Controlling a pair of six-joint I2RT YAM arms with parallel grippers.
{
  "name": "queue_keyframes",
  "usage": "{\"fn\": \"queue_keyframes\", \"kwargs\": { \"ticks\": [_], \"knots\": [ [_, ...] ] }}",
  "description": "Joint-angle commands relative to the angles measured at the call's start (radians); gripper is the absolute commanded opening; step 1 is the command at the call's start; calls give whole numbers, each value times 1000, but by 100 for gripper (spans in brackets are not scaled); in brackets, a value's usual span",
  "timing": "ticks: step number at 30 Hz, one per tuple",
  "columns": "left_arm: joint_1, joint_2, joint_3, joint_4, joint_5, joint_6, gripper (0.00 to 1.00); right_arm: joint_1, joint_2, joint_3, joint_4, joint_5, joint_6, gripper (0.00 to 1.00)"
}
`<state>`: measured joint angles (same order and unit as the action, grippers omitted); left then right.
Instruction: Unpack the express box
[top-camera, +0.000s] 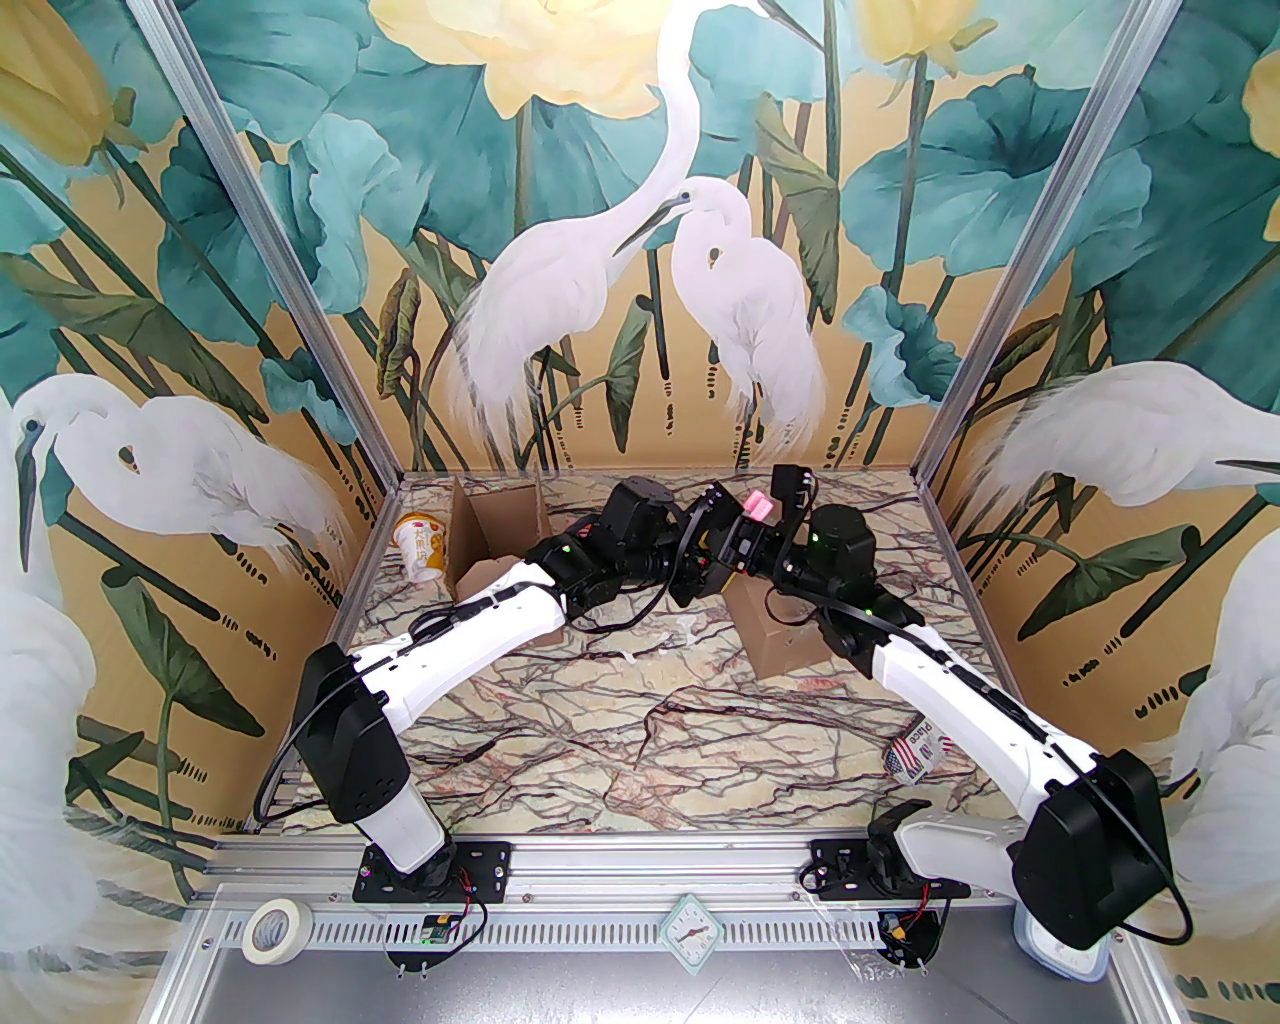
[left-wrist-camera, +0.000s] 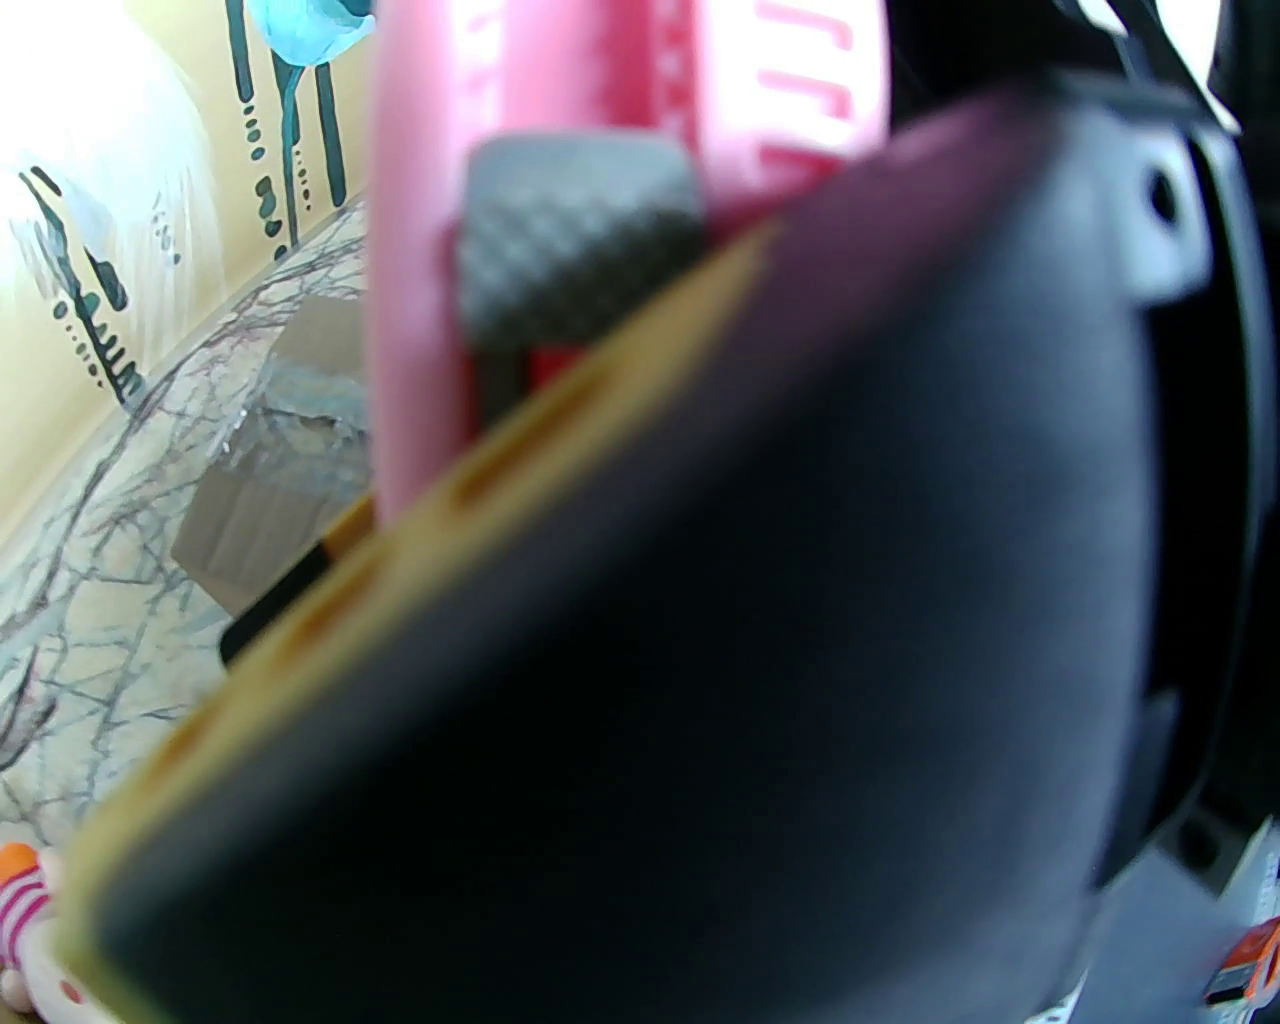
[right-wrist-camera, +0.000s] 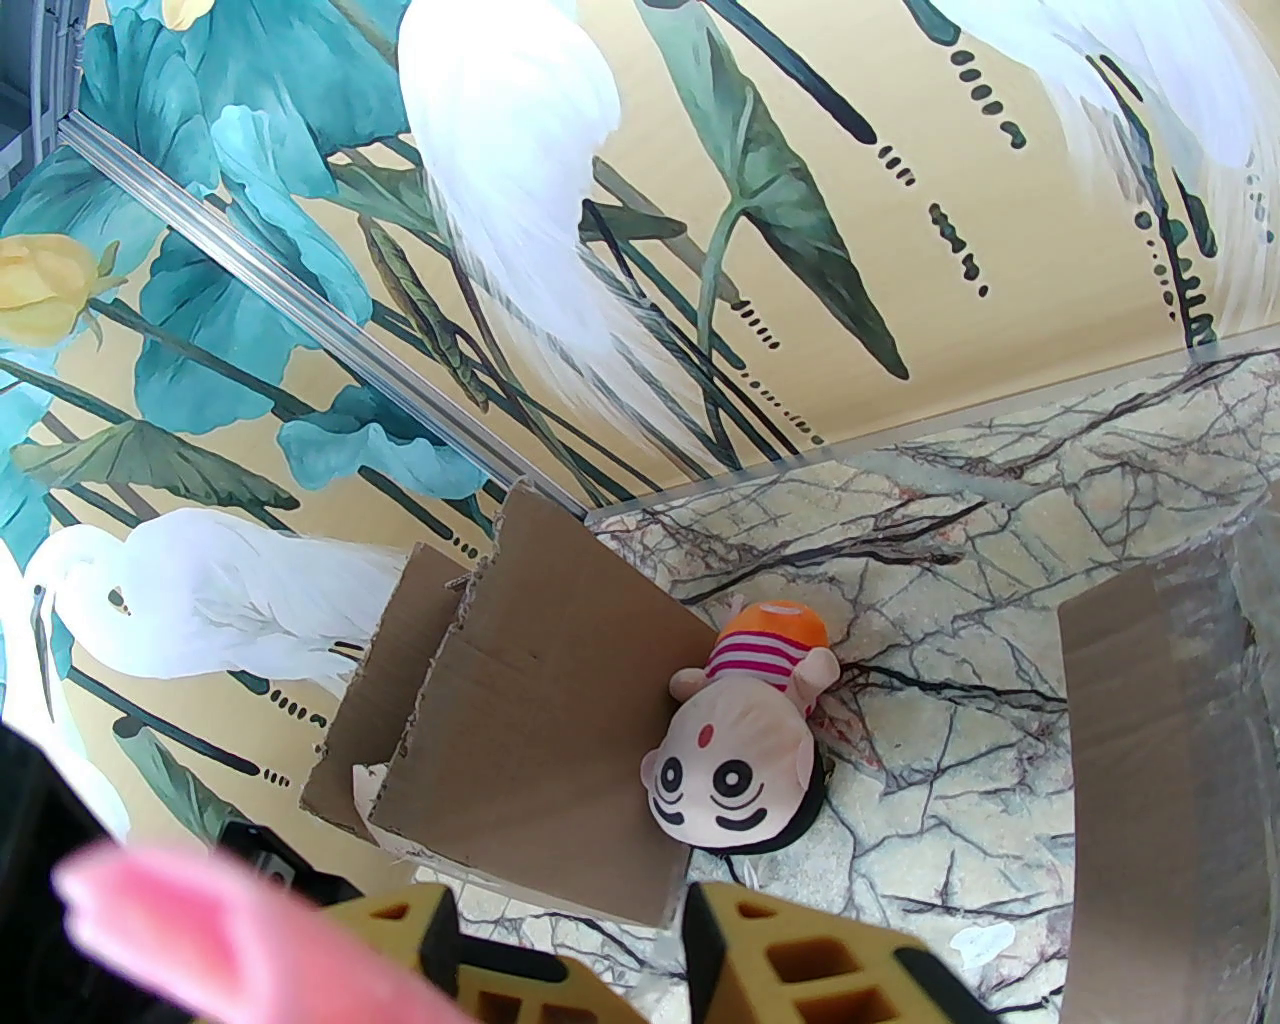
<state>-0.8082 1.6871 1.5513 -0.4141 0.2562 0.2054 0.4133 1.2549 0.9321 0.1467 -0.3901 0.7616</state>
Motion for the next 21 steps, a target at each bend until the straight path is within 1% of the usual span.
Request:
{"fn": "queue_keyframes", "kwargs": {
  "ticks": [1,3,6,8,9,10,12,16,21],
  "knots": [
    [-34,14,44,-28,-11,83,19,2,-25,-6,3,28,-24,44],
    [-41,17,47,-41,-19,98,19,2,-35,-8,-11,45,-31,47],
    [-48,15,44,-56,-38,120,19,2,-60,-11,-28,85,-52,55],
    [-53,15,44,-64,-50,135,19,2,-67,-6,-48,102,-66,56],
    [-57,15,44,-64,-54,141,19,2,-68,-4,-53,101,-69,55],
    [-61,15,46,-68,-57,151,19,2,-66,-1,-59,98,-71,53],
    [-66,19,50,-69,-66,164,19,2,-60,2,-58,83,-68,43],
    [-66,19,57,-67,-75,164,19,2,-63,-14,-38,71,-51,28],
    [-66,20,69,-66,-69,159,20,1,-66,-27,-33,66,-48,16]
  ]
}}
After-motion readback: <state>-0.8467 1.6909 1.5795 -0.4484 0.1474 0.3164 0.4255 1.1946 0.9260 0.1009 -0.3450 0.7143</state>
